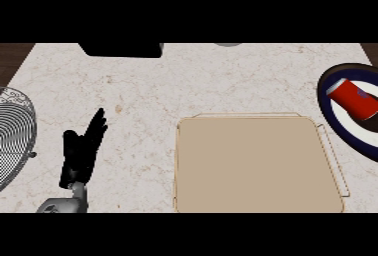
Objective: Pick the can from the tray and place it in the plate
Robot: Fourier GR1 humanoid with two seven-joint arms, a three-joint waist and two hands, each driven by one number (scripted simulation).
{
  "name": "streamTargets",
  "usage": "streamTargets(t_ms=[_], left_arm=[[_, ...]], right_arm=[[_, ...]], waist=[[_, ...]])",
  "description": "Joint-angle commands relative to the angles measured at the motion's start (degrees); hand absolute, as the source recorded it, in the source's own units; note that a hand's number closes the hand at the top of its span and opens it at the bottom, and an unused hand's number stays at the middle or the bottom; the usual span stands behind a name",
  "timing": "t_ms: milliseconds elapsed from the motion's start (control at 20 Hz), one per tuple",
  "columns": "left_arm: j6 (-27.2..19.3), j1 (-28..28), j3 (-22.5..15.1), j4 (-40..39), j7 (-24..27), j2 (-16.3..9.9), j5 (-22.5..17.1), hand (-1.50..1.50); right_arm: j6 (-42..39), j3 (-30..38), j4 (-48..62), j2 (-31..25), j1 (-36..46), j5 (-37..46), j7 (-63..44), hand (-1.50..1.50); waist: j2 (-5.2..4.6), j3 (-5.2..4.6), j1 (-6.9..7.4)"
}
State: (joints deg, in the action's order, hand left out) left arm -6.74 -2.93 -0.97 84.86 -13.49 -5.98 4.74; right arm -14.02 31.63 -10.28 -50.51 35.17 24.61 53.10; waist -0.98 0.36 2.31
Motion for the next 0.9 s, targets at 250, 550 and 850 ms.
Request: streamTargets(t_ms=[250,550,850], left_arm=[[0.4,-0.3,0.1,1.0,-1.4,-0.4,-0.1,0.00],[0.3,-1.8,0.4,-2.4,1.9,0.5,-0.1,0.00],[-0.8,-0.2,-2.0,-0.4,1.0,1.8,1.9,0.00]], right_arm=[[-2.0,2.5,1.3,-3.1,-2.1,-2.3,4.3,-1.50],[-0.4,4.2,1.8,-2.9,-1.9,-4.0,2.6,-1.50],[0.5,4.8,2.2,-4.1,-4.4,-4.3,3.0,-1.50]], waist=[[-0.17,0.16,0.20],[-0.36,0.15,0.19],[-0.46,0.35,0.60]])
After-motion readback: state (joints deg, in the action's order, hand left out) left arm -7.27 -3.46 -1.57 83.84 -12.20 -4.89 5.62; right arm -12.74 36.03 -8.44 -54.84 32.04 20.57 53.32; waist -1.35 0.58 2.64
